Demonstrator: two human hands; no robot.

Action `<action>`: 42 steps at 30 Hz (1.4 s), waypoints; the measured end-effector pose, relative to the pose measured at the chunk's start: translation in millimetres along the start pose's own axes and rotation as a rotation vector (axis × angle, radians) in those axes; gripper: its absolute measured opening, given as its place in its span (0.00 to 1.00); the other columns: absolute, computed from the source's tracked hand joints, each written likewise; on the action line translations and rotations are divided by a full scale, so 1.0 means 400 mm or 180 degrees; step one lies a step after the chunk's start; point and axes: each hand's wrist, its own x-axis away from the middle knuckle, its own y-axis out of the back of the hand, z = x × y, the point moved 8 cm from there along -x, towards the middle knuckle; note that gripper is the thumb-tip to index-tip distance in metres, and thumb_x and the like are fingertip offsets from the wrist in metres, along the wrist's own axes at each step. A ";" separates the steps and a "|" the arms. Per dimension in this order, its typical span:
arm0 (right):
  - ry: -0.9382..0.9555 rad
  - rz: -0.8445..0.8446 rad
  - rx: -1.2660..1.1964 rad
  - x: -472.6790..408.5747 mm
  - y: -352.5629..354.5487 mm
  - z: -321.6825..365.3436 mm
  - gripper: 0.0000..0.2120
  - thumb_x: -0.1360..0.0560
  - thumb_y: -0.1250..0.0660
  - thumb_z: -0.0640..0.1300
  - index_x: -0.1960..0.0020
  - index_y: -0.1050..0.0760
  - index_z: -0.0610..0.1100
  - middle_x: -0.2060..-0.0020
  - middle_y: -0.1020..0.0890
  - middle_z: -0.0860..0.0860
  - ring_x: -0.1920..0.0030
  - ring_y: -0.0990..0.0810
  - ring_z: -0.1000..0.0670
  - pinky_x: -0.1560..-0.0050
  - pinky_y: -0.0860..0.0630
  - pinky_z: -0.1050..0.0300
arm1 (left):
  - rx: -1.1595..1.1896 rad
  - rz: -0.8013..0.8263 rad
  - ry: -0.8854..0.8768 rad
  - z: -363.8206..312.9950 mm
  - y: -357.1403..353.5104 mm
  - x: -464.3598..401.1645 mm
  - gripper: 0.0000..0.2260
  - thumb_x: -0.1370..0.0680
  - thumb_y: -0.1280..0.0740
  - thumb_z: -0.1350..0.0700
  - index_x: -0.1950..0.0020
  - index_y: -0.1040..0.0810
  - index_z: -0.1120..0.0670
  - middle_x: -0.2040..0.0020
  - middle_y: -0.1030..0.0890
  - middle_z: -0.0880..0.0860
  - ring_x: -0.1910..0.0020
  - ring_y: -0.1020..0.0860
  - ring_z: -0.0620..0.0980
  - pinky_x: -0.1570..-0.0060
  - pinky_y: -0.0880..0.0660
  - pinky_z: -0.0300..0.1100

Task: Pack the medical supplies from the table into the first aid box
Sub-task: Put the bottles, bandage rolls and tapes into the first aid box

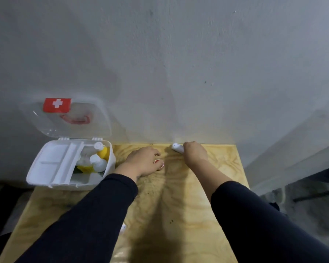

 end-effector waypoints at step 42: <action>-0.0108 -0.0819 -0.2317 0.281 -0.002 0.769 0.04 0.25 0.38 0.37 0.51 0.28 0.38 0.54 0.22 0.42 0.53 0.23 0.42 0.57 0.36 0.58 | -0.0155 -0.0281 0.0169 0.614 0.150 0.361 0.33 0.23 0.36 0.40 0.24 0.39 0.55 0.25 0.36 0.52 0.28 0.35 0.56 0.33 0.33 0.49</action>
